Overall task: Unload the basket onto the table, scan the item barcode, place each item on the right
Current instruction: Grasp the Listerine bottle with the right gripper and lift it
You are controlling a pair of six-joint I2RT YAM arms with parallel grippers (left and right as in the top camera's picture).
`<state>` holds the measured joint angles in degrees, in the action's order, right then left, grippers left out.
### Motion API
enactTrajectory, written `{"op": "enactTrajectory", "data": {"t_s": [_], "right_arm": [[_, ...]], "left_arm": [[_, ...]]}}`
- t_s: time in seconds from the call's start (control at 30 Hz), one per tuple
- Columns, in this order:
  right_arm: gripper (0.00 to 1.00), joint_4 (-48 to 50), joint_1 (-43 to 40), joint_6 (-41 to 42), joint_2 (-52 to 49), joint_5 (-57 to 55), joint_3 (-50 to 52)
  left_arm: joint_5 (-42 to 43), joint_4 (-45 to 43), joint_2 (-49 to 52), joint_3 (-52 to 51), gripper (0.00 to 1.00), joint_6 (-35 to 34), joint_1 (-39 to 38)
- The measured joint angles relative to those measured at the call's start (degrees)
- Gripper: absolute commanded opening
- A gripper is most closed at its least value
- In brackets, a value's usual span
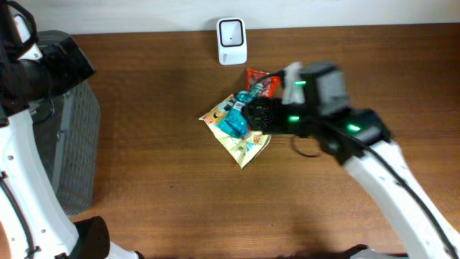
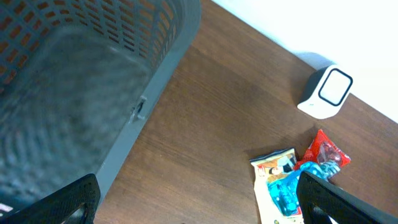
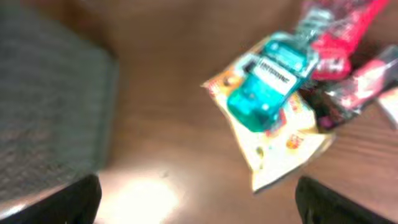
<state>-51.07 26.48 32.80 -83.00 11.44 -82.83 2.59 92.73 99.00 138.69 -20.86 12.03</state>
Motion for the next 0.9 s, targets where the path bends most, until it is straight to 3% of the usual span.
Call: {"op": "enactTrajectory", "data": {"t_s": [0.1, 0.2, 0.4, 0.83, 0.9], "right_arm": [[0.99, -5.6, 2.56, 5.6, -12.31, -13.6, -12.87], [0.99, 1.46, 2.56, 8.22, -19.82, -14.75, -14.21], [0.99, 5.97, 4.79, 17.11, -33.14, -17.94, -14.25], [0.95, 6.43, 9.14, 25.49, -40.35, -28.02, -14.25], [0.86, 6.34, 9.14, 25.4, -40.46, -29.33, -14.25]], "left_arm": [[0.02, 0.07, 0.0, 0.0, 0.99, 0.0, 0.0], [0.02, 0.04, 0.0, 0.0, 0.99, -0.02, 0.0], [0.02, 0.02, 0.0, 0.0, 0.99, 0.0, 0.0], [0.02, 0.07, 0.0, 0.0, 0.99, -0.02, 0.0], [0.02, 0.07, 0.0, 0.0, 0.99, -0.02, 0.0]]}}
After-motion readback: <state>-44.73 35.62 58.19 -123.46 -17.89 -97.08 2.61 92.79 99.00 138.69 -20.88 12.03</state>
